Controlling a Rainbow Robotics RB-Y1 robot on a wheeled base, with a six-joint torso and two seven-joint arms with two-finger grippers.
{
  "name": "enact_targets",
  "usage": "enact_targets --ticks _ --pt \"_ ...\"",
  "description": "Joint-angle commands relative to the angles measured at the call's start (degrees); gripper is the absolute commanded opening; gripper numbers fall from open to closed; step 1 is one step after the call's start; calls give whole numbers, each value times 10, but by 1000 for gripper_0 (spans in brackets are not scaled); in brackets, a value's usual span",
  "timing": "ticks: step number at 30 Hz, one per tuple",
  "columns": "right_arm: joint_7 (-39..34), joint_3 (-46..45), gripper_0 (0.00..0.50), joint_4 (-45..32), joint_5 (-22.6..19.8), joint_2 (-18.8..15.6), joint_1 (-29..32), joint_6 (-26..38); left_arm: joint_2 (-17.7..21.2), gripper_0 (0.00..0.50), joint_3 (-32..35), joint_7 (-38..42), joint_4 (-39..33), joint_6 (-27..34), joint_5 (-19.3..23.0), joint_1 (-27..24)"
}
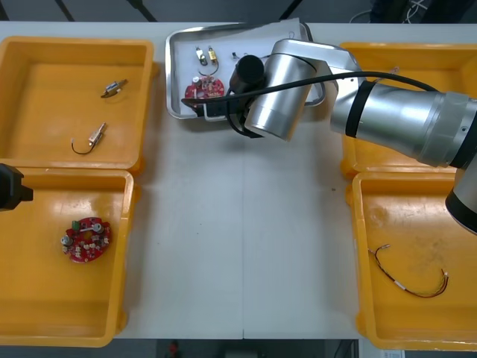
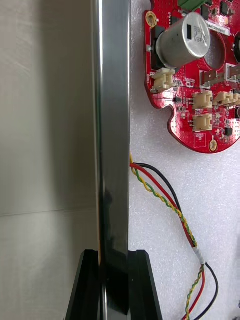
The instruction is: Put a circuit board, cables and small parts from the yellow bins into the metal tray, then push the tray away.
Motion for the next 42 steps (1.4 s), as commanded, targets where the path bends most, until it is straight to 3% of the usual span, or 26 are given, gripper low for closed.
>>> enact_targets --ticks 1,7,8,11,13,15,27,33,42 --pt "5 -12 0 17 9 11 -36 -22 -5 500 12 4 -2 5 4 0" --pt "6 -13 0 27 0 16 -36 -22 -5 500 12 4 -2 5 4 0" --pt "7 -13 20 28 -3 16 -36 -22 -5 500 12 4 -2 5 4 0" --pt "12 -13 221 28 -20 16 -36 -21 -5 500 12 4 -2 5 4 0" --pt "17 -12 407 28 -28 16 -36 -11 -5 500 12 4 -2 5 4 0" --pt "20 -13 500 24 -30 16 -38 1 -5 500 12 4 -2 5 4 0" --pt "17 -108 500 -88 -32 -1 -45 194 -5 500 12 4 -2 5 4 0" --pt "3 -196 500 -145 -81 -22 -31 302 -5 500 12 4 -2 5 4 0" --pt "-107 -326 500 -269 -145 -102 40 407 -5 500 12 4 -2 5 4 0"
